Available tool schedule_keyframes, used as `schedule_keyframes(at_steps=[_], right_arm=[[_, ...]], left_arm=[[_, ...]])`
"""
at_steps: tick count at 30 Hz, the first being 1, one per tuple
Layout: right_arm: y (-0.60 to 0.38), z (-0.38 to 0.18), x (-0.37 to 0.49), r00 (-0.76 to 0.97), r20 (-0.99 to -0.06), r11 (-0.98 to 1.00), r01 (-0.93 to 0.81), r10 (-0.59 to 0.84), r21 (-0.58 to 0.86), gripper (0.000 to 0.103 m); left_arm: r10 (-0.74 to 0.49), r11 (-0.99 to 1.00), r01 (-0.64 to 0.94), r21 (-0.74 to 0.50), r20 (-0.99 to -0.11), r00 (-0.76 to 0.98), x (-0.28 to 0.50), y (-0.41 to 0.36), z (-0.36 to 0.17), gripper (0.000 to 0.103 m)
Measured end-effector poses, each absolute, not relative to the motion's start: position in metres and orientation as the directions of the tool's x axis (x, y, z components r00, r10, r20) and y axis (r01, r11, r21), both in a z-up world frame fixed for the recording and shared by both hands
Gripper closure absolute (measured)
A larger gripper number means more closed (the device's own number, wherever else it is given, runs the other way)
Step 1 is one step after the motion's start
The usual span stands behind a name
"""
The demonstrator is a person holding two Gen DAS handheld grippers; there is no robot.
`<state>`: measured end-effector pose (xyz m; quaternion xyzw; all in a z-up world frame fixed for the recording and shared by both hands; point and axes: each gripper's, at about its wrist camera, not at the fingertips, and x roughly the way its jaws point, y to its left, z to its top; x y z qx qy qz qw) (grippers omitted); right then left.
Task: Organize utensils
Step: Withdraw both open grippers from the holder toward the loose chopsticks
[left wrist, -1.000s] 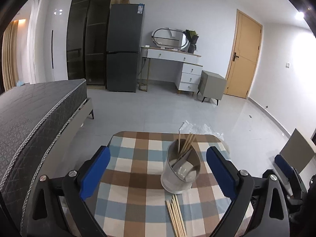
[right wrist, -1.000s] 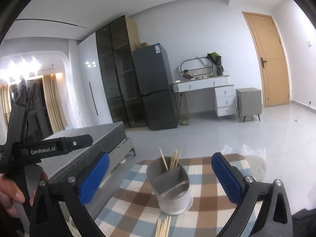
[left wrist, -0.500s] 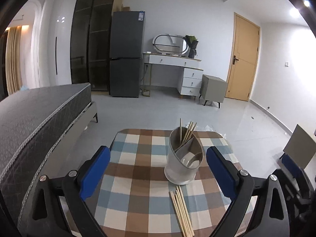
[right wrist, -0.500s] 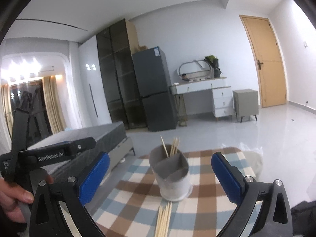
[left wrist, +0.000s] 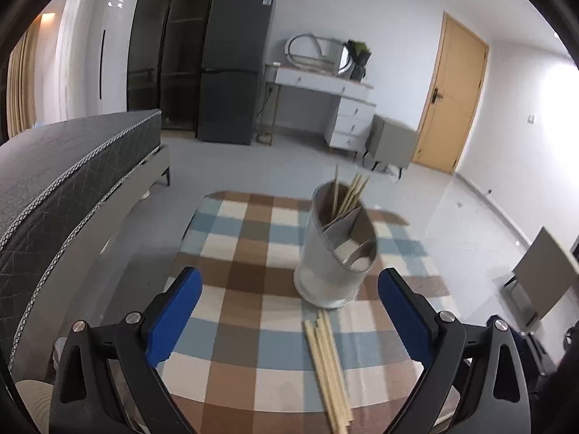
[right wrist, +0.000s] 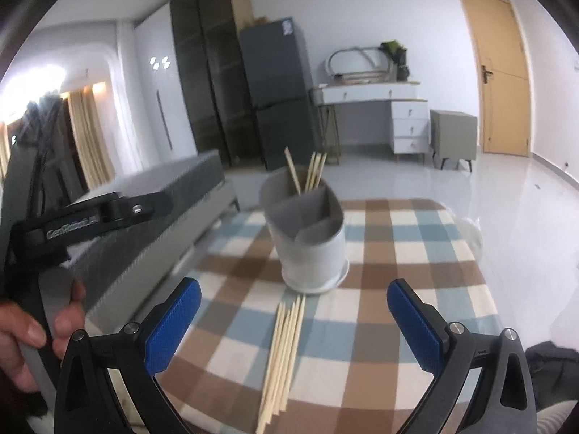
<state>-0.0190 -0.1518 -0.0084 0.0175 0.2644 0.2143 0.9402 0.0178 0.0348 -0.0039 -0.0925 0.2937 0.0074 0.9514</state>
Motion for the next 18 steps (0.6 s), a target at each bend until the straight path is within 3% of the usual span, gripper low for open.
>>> schedule_keyframes(at_steps=[3,7,12,18], right_arm=[[-0.147,-0.016,-0.014,0.751,-0.502,0.899,-0.410,0.429,0.155,0.000],[-0.138,-0.035,0.004,0.710,-0.590,0.913,-0.387,0.384,0.127,0.000],[-0.132,-0.058,0.036,0.607,-0.689,0.907,-0.375,0.395,0.189,0.009],[-0.112,-0.101,0.087,0.472,-0.818,0.920,-0.357,0.329,0.164,0.036]], left_arm=[[-0.020,0.988,-0.072,-0.135,-0.578,0.816,0.022,0.034,-0.019,0.008],[-0.021,0.985,-0.090,-0.146,-0.626,0.780,0.031,0.040,-0.033,0.008],[-0.007,0.976,-0.138,-0.165,-0.667,0.745,0.043,0.053,-0.042,0.008],[-0.058,0.950,-0.177,-0.256,-0.705,0.707,0.056,0.072,-0.049,0.008]])
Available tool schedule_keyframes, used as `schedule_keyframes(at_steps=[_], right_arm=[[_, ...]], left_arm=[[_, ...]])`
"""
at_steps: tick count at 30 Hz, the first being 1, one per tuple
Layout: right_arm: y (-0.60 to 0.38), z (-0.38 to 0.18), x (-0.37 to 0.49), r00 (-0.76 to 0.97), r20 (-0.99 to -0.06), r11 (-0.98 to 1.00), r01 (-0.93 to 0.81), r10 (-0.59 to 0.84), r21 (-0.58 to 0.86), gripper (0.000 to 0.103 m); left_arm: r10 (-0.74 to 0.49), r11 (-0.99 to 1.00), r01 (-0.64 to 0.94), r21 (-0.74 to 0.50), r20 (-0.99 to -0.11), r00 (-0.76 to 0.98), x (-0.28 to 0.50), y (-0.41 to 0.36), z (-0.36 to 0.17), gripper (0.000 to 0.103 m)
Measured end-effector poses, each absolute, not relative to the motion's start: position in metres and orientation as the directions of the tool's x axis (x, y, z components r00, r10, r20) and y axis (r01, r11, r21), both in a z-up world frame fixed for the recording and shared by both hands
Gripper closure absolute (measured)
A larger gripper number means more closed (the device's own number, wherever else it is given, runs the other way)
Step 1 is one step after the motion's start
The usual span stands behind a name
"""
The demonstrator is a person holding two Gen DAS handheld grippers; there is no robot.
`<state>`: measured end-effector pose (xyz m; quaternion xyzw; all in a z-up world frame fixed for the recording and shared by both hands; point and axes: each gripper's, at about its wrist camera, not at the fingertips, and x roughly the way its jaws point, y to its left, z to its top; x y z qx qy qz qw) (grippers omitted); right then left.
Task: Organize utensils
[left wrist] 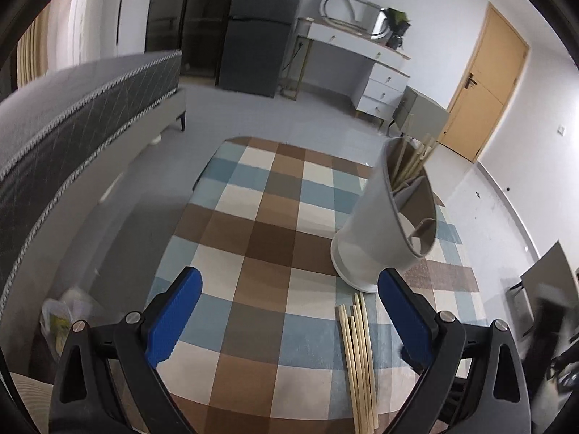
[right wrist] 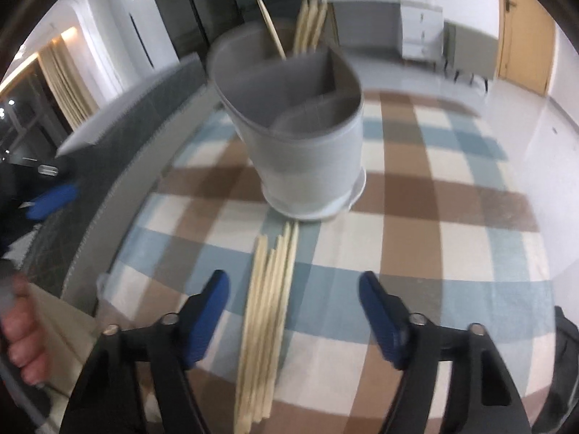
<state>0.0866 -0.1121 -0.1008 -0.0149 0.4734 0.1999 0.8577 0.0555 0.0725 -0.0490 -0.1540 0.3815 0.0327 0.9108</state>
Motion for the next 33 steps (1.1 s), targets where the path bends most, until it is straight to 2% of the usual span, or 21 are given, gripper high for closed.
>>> schedule_keyframes(at_steps=[2,5,9,13,16,19,21,28,33], right_arm=[[-0.107,-0.115,0.100,0.446,-0.842,0.927,-0.343,0.302,0.151,0.050],[-0.101,-0.129,0.116,0.413,-0.870,0.934,-0.332,0.269,0.131,0.064],[-0.089,-0.139,0.124,0.395,-0.882,0.926,-0.362,0.257,0.107,0.064],[-0.076,-0.149,0.124,0.394,-0.894,0.918,-0.395,0.212,0.043,0.073],[-0.072,-0.148,0.124,0.411,-0.898,0.923,-0.384,0.159,-0.012,0.077],[-0.070,-0.150,0.126,0.365,-0.919,0.929,-0.370,0.151,0.005,0.096],[-0.068,-0.149,0.123,0.367,-0.921,0.922,-0.387,0.128,-0.026,0.097],[-0.079,-0.148,0.097,0.274,-0.952,0.905,-0.426,0.138,0.008,0.098],[-0.084,-0.144,0.085,0.256,-0.955,0.883,-0.470,0.149,0.012,0.094]], left_arm=[[-0.070,0.935,-0.206,-0.288,-0.721,0.689,0.059,0.081,-0.052,0.008],[-0.081,0.915,-0.245,-0.319,-0.743,0.664,0.064,0.091,-0.058,0.008],[-0.052,0.893,-0.313,-0.324,-0.765,0.642,0.066,0.103,-0.063,0.008],[-0.057,0.891,-0.314,-0.327,-0.769,0.637,0.067,0.105,-0.063,0.008],[-0.072,0.887,-0.316,-0.336,-0.778,0.624,0.069,0.105,-0.066,0.008],[-0.093,0.877,-0.320,-0.358,-0.780,0.618,0.073,0.107,-0.067,0.008],[-0.104,0.877,-0.312,-0.365,-0.779,0.618,0.075,0.107,-0.066,0.008],[-0.133,0.864,-0.313,-0.394,-0.779,0.613,0.074,0.111,-0.064,0.008],[-0.150,0.862,-0.307,-0.404,-0.780,0.607,0.075,0.109,-0.063,0.008]])
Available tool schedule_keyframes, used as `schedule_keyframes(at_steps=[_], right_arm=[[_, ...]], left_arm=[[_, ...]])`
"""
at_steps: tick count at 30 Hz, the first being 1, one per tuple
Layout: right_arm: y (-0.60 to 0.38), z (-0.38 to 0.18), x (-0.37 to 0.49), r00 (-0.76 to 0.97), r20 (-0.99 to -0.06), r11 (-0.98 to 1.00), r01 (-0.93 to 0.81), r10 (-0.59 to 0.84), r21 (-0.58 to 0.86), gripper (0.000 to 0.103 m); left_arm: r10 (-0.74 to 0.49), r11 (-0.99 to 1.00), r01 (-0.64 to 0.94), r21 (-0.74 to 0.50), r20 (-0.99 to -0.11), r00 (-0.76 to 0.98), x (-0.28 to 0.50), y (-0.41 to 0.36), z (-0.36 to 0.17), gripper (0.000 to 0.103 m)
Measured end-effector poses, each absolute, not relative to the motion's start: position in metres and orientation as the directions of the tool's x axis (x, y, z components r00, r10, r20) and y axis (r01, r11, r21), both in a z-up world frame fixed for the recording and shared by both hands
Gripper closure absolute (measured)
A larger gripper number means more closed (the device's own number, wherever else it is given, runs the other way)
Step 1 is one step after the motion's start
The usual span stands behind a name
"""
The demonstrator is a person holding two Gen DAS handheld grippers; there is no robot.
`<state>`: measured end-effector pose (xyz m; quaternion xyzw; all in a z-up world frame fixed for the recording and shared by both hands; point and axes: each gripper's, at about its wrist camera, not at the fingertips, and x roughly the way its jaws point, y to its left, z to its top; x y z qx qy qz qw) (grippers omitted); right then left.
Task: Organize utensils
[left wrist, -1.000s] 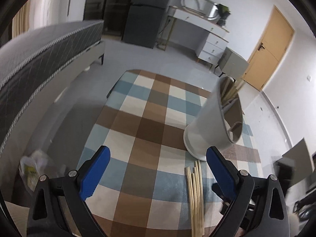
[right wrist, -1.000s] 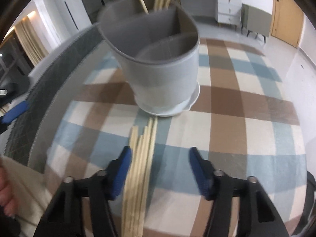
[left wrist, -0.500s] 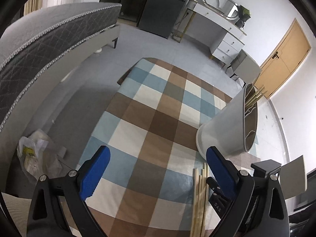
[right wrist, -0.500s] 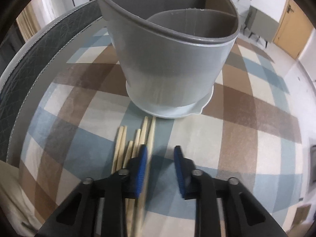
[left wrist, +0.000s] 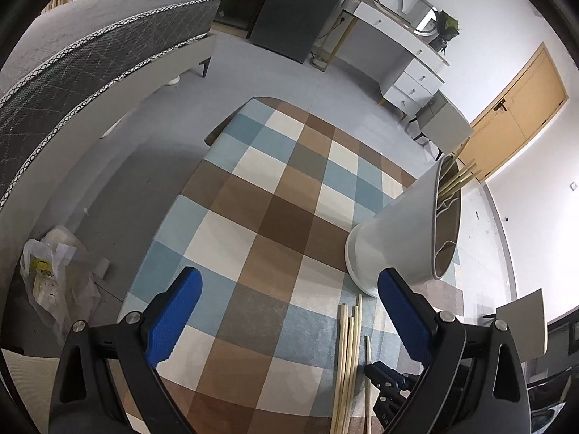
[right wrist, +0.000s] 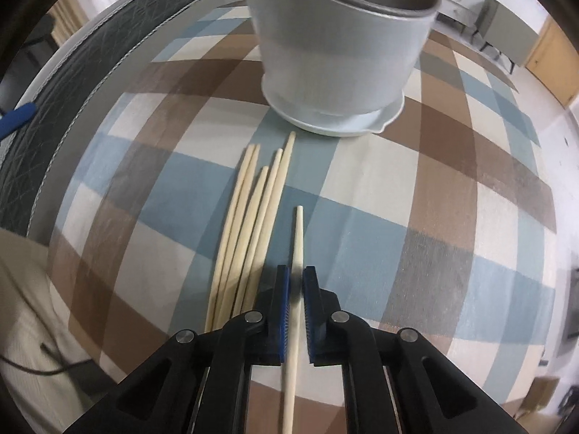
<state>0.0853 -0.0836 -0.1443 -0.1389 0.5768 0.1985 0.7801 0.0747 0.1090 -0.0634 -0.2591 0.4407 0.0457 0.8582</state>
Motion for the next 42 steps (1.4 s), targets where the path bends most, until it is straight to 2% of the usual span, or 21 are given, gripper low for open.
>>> schedule_keyframes(at_steps=[8,12,13,15,20,24,30,37,39,41,42], right_arm=[[-0.056,-0.141,0.094,0.312,-0.942,0.862,-0.505,0.127,-0.051,0.094],[-0.060,-0.139,0.097,0.315,-0.935,0.868,-0.497,0.160,-0.019,0.096],[-0.063,-0.138,0.096,0.315,-0.933,0.868,-0.496,0.175,-0.005,0.103],[-0.074,-0.137,0.097,0.319,-0.927,0.875,-0.483,0.198,0.021,0.103],[-0.122,-0.119,0.103,0.356,-0.875,0.913,-0.356,0.328,0.197,0.103],[-0.163,-0.095,0.107,0.423,-0.794,0.897,-0.275,0.436,0.346,0.103],[-0.185,-0.097,0.104,0.393,-0.786,0.876,-0.275,0.478,0.395,0.103],[-0.179,-0.094,0.115,0.401,-0.760,0.859,-0.250,0.511,0.446,0.099],[-0.176,-0.092,0.115,0.406,-0.760,0.861,-0.265,0.508,0.434,0.096],[-0.174,-0.089,0.112,0.414,-0.762,0.866,-0.276,0.498,0.416,0.088],[-0.172,-0.089,0.111,0.417,-0.762,0.868,-0.284,0.495,0.408,0.087]], left_arm=[[-0.118,0.865,-0.334,-0.374,-0.799,0.589,0.076,0.114,-0.070,0.008],[-0.110,0.875,-0.337,-0.349,-0.819,0.563,0.080,0.113,-0.079,0.008],[-0.108,0.880,-0.334,-0.338,-0.827,0.551,0.081,0.111,-0.083,0.008],[-0.098,0.893,-0.327,-0.309,-0.843,0.530,0.083,0.107,-0.089,0.008],[-0.132,0.940,-0.230,-0.253,-0.889,0.439,0.093,0.077,-0.114,0.008],[-0.193,0.951,-0.153,-0.269,-0.902,0.386,0.097,0.054,-0.128,0.008],[-0.137,0.979,-0.093,-0.181,-0.925,0.353,0.101,0.025,-0.141,0.008],[-0.057,0.995,-0.069,-0.078,-0.960,0.273,0.106,0.012,-0.164,0.008],[-0.022,0.998,-0.051,-0.038,-0.960,0.279,0.106,0.009,-0.163,0.007],[-0.030,0.997,-0.061,-0.048,-0.964,0.264,0.107,0.013,-0.162,0.008],[-0.026,0.996,-0.073,-0.047,-0.966,0.257,0.107,0.016,-0.162,0.008]])
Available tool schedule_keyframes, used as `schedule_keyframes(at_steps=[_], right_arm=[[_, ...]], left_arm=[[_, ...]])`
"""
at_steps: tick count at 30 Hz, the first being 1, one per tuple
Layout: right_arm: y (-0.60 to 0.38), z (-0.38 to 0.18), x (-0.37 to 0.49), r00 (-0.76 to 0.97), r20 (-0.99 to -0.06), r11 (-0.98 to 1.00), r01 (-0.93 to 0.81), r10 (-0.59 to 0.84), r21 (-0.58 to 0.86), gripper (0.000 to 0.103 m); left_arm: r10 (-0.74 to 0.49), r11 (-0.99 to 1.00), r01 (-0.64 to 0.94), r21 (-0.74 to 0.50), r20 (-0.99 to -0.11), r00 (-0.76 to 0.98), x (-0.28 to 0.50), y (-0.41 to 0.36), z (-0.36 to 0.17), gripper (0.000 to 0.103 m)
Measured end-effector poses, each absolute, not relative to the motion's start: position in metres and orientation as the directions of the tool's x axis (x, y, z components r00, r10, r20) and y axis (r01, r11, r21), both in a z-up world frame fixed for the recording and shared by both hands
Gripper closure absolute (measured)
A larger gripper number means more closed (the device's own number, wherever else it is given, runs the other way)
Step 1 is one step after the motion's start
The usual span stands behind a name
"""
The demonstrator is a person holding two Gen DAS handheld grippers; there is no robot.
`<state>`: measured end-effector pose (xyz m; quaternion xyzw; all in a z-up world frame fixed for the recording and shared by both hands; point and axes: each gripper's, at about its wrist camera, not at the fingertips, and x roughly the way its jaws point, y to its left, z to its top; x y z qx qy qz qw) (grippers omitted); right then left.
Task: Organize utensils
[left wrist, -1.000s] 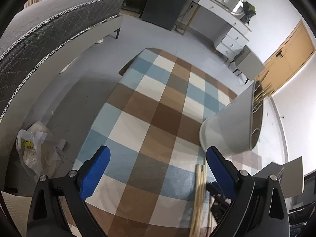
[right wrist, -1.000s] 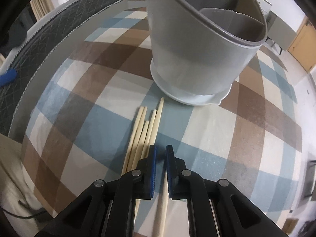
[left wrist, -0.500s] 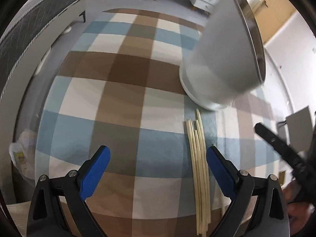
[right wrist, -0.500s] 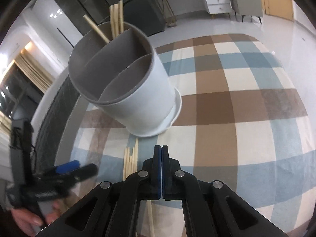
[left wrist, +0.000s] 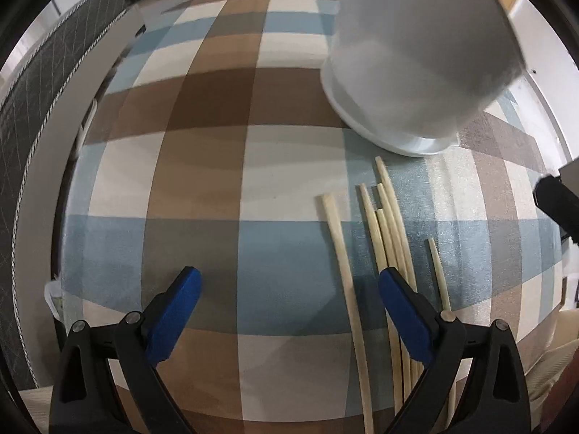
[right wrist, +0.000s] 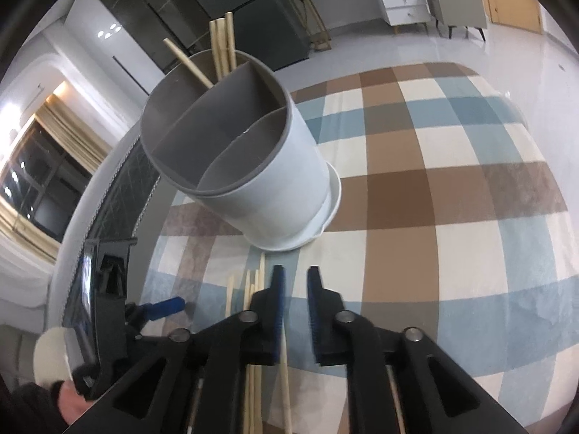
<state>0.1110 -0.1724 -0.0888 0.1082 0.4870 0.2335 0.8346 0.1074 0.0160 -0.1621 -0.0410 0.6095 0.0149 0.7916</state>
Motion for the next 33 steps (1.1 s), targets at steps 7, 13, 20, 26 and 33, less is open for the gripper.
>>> schedule_keyframes(at_steps=[7,13,20,26,33], right_arm=[[-0.176,-0.086,0.111,0.428,-0.757,0.869,-0.275,0.494,0.412,0.077],[-0.178,-0.080,0.109,0.434,-0.750,0.867,-0.277,0.498,0.415,0.072],[-0.185,-0.078,0.105,0.440,-0.755,0.874,-0.268,0.486,0.406,0.062],[-0.181,-0.087,0.100,0.407,-0.784,0.882,-0.274,0.468,0.384,0.055],[-0.143,-0.105,0.096,0.295,-0.856,0.875,-0.376,0.425,0.305,0.057]], left_arm=[[-0.021,0.996,-0.078,-0.042,-0.969,0.244,0.108,0.030,-0.159,0.013],[0.003,0.997,-0.070,-0.015,-0.967,0.253,0.124,0.029,-0.160,0.018],[-0.012,1.000,-0.022,-0.019,-0.962,0.272,0.142,0.017,-0.155,0.076],[-0.074,0.997,0.013,-0.074,-0.956,0.285,0.142,0.018,-0.162,0.102],[-0.209,0.969,-0.035,-0.243,-0.891,0.403,0.134,0.053,-0.131,0.102]])
